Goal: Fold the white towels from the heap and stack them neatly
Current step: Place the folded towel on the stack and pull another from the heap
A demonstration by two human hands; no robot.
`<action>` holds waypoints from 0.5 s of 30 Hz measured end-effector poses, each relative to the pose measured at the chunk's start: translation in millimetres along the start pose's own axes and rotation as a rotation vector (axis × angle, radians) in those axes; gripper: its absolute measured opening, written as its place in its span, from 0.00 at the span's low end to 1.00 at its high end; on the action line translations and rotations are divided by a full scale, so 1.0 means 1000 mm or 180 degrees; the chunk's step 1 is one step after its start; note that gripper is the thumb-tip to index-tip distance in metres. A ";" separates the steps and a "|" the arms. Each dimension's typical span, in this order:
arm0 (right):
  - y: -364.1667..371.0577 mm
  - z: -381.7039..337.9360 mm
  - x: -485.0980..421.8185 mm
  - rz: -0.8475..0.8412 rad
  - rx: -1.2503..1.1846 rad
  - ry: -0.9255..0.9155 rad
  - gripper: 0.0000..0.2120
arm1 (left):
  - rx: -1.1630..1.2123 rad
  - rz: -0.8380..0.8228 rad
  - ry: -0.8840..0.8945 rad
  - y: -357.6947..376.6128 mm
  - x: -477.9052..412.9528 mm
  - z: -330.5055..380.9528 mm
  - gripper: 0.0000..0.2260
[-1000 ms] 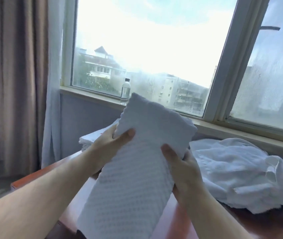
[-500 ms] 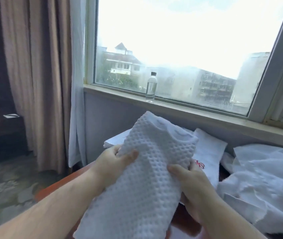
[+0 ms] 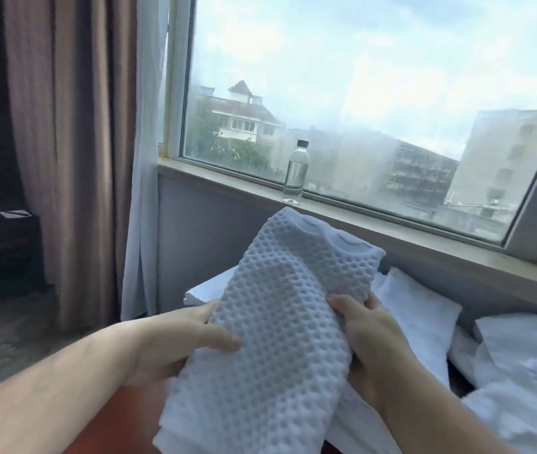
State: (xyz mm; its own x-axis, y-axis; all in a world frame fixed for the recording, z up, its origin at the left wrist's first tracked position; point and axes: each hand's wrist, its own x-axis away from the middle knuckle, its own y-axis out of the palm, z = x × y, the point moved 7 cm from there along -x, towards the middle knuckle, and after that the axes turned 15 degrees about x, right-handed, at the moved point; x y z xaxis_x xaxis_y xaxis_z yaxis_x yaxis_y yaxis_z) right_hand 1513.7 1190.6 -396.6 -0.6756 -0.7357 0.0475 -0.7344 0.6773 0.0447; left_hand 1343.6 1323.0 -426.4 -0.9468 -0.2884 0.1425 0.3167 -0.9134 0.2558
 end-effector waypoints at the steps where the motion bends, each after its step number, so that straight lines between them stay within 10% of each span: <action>1: 0.000 -0.005 -0.010 0.0005 0.0003 -0.0004 0.11 | -0.0111 0.0091 0.0019 -0.004 -0.005 0.001 0.24; 11: -0.008 -0.036 -0.131 0.0407 -0.0328 0.0249 0.16 | -0.0434 0.0783 0.0104 -0.049 -0.082 0.098 0.19; 15: -0.006 0.001 -0.142 0.0157 0.0178 0.0864 0.14 | -0.1674 0.1323 -0.0741 -0.079 -0.094 0.079 0.26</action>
State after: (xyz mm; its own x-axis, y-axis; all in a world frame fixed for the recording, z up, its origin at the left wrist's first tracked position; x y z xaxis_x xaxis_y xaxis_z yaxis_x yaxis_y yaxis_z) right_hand 1614.0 1291.6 -404.3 -0.6740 -0.6686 0.3141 -0.7086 0.7053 -0.0190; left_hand 1412.3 1445.2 -384.2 -0.6982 -0.6280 0.3437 0.5245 -0.7755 -0.3514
